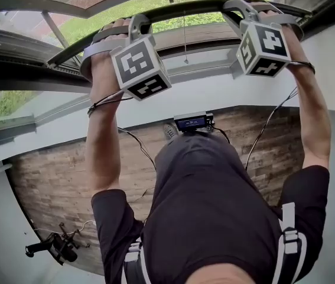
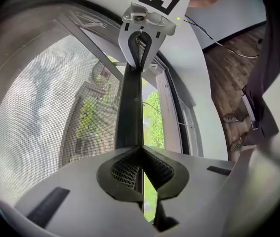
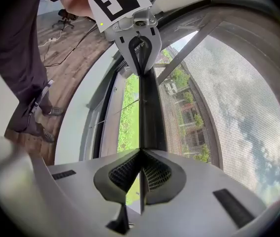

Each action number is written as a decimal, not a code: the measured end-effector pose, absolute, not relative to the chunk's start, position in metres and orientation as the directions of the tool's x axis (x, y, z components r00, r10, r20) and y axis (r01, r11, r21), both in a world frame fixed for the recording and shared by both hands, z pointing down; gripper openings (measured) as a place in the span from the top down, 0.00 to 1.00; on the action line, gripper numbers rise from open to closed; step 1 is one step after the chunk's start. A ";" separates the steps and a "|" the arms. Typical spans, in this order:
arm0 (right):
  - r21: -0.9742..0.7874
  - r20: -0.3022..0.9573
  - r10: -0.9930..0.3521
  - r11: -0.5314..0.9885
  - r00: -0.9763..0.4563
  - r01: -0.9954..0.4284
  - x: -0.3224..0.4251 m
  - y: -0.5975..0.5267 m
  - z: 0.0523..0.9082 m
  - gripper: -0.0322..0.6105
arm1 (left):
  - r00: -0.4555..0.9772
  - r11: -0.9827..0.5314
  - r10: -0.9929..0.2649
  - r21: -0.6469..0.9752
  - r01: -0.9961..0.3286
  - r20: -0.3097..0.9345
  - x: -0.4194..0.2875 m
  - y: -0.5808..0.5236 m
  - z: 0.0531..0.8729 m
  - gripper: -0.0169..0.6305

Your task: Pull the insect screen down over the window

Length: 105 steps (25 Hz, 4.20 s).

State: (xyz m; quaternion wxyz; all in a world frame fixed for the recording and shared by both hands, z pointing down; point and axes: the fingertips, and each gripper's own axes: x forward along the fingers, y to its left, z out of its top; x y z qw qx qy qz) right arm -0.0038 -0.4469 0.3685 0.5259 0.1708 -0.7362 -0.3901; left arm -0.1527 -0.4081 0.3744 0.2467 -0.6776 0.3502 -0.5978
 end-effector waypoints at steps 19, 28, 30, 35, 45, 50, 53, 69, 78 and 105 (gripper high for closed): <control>0.666 0.735 -0.597 0.723 -0.321 0.183 -0.003 -0.437 0.444 0.92 | 0.030 -0.711 -0.691 -0.671 -0.209 0.722 -0.154 -0.401 0.451 0.95; 0.596 0.797 -0.536 0.773 -0.278 0.219 0.000 -0.431 0.490 0.92 | 0.029 -0.768 -0.619 -0.597 -0.233 0.785 -0.152 -0.396 0.498 0.95; 0.566 0.818 -0.509 0.794 -0.266 0.221 -0.001 -0.426 0.503 0.92 | 0.027 -0.778 -0.603 -0.580 -0.241 0.797 -0.151 -0.395 0.515 0.95; 0.568 0.816 -0.507 0.794 -0.277 0.217 -0.003 -0.426 0.513 0.92 | 0.024 -0.784 -0.591 -0.567 -0.253 0.806 -0.149 -0.392 0.524 0.95; 0.504 0.857 -0.451 0.833 -0.249 0.227 -0.003 -0.424 0.562 0.92 | 0.023 -0.827 -0.516 -0.491 -0.275 0.856 -0.150 -0.387 0.571 0.95; 0.484 0.869 -0.434 0.846 -0.239 0.223 -0.004 -0.425 0.576 0.92 | 0.018 -0.831 -0.504 -0.479 -0.283 0.864 -0.151 -0.388 0.585 0.95; 0.483 0.869 -0.433 0.848 -0.238 0.220 -0.005 -0.426 0.577 0.92 | 0.016 -0.834 -0.500 -0.476 -0.280 0.866 -0.153 -0.389 0.587 0.95; 0.447 0.888 -0.404 0.870 -0.219 0.210 -0.005 -0.425 0.617 0.92 | -0.015 -0.800 -0.547 -0.528 -0.285 0.837 -0.153 -0.390 0.628 0.95; 0.482 0.872 -0.440 0.846 -0.214 0.225 -0.006 -0.423 0.614 0.92 | -0.021 -0.804 -0.546 -0.531 -0.267 0.837 -0.153 -0.386 0.622 0.95; 0.625 0.778 -0.585 0.759 -0.228 0.182 -0.011 -0.437 0.629 0.92 | 0.052 -0.727 -0.655 -0.610 -0.315 0.754 -0.154 -0.403 0.631 0.95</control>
